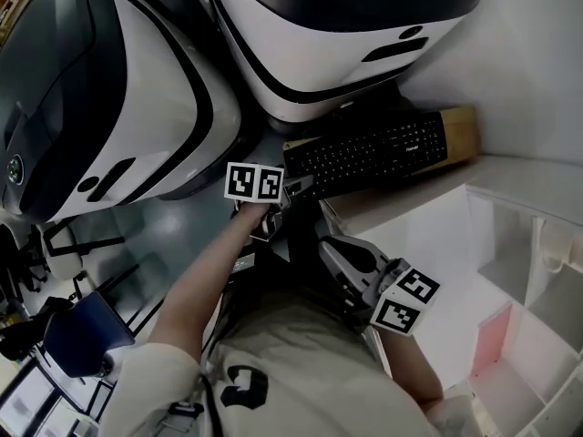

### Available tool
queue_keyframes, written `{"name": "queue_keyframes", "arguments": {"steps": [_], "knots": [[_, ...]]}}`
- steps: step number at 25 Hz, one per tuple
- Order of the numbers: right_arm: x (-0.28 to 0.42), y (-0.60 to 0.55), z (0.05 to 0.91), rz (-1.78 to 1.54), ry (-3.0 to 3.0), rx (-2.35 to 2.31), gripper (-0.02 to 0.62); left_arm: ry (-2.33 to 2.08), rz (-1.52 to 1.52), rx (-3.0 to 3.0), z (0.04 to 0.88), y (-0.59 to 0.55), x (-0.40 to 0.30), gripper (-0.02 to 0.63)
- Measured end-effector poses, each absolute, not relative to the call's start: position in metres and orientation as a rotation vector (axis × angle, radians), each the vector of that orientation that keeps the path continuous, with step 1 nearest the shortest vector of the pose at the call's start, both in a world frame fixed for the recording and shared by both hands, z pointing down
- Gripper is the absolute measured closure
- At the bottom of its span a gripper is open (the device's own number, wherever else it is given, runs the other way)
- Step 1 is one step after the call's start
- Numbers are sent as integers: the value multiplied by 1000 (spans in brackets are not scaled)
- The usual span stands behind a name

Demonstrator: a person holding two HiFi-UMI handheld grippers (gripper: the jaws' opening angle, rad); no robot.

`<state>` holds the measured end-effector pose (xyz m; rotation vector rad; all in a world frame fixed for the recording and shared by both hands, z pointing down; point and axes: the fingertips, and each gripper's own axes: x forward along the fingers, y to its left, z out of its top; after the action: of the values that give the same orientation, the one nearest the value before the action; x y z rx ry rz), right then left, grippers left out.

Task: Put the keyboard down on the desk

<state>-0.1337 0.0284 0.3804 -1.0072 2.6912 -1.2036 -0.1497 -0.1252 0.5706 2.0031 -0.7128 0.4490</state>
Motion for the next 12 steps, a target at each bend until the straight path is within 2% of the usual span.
{"name": "queue_keyframes", "arguments": {"steps": [12], "knots": [[-109, 32, 383, -1237, 2637, -1093, 572, -674, 361, 1922, 598, -132, -145, 239]]}}
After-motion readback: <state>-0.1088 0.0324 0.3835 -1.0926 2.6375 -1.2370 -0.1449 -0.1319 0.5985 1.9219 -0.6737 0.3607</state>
